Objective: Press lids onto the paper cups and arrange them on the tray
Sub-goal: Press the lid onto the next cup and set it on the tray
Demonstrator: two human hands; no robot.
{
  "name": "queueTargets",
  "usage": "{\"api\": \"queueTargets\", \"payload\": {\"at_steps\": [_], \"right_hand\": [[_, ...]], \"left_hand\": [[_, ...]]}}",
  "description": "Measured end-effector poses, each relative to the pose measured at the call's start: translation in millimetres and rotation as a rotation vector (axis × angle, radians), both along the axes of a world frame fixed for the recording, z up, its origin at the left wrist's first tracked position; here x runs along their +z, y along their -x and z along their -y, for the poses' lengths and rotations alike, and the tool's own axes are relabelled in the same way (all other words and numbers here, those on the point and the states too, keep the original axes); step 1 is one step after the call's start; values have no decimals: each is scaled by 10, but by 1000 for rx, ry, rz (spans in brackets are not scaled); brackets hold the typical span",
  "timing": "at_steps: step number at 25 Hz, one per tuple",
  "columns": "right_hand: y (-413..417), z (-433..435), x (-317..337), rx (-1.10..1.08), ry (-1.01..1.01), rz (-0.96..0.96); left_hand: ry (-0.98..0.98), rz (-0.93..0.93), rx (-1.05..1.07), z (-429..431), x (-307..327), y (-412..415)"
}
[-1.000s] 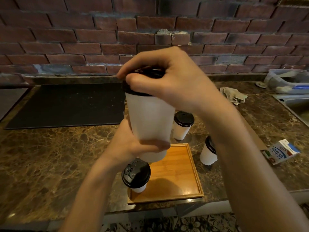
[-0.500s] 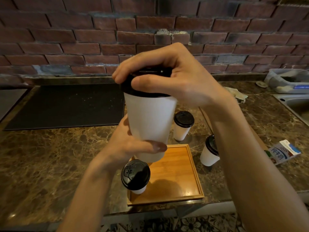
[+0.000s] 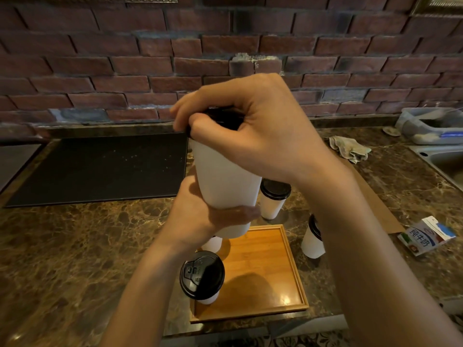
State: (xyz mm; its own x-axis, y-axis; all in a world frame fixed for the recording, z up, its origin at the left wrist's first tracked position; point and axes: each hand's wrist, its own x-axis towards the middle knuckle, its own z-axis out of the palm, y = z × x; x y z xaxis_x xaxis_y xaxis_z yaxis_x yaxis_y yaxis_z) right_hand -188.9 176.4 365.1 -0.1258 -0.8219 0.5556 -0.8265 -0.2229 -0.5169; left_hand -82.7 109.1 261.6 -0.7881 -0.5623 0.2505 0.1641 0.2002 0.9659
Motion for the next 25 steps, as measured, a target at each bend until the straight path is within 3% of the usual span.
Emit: {"api": "queueTargets", "payload": {"at_steps": [7,13,22,25], "right_hand": [[123,-116,-24,-112,45,-19],[292,-434,-268,-294,188,314],[218,-563,-709,-185,-214,766],[102,-506,-734,-147,-195,844]], "left_hand": [[9,49,19,-5,-4,117],[-39,45,39,24,20,169],[-21,25,6,-63,-1,204],[31,30,32,-115,-75,252]]}}
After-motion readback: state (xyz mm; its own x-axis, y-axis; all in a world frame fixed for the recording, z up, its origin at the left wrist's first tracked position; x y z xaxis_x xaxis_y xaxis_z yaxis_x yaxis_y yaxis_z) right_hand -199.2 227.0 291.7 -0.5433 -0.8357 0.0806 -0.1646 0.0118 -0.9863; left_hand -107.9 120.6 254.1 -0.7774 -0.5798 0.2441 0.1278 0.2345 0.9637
